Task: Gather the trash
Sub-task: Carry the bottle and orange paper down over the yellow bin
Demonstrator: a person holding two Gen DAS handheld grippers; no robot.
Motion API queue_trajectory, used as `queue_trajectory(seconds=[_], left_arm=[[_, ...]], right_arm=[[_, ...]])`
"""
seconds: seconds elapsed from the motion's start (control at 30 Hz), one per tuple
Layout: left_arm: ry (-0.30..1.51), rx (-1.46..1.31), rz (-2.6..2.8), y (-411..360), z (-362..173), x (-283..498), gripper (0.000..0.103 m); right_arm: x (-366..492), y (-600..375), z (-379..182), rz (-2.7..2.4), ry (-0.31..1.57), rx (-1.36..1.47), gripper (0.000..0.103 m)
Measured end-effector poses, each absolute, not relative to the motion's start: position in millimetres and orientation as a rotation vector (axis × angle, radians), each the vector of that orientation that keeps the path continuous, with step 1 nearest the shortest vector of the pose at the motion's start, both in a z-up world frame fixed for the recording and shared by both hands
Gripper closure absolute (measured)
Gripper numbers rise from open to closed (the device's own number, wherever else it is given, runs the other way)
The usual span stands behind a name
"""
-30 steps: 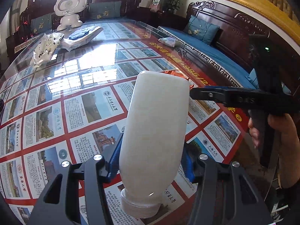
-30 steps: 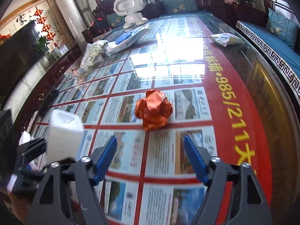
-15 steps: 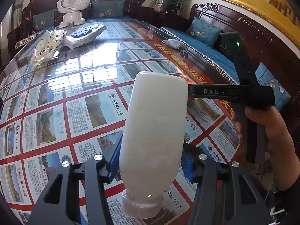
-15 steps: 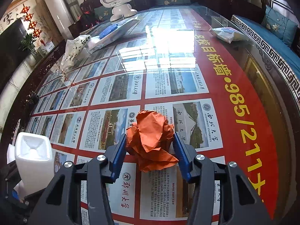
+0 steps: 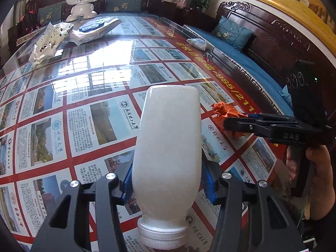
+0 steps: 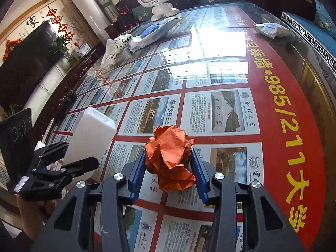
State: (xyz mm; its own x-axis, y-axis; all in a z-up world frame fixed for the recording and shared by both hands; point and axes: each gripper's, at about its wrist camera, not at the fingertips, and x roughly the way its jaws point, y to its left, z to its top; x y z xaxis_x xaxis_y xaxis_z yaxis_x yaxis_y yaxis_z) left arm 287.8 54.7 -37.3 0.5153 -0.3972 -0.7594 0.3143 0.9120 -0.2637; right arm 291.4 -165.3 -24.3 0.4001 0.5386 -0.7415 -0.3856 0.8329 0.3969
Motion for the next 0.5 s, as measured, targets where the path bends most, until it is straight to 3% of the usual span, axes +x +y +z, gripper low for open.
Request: queue_trajectory(seconds=[0.5], left_arm=[[0.921,-0.1,-0.52,31.8,-10.7,219.3,0.052]], right_arm=[[196.6,-173.2,9.8,0.719,0.949,0.117,0.061]])
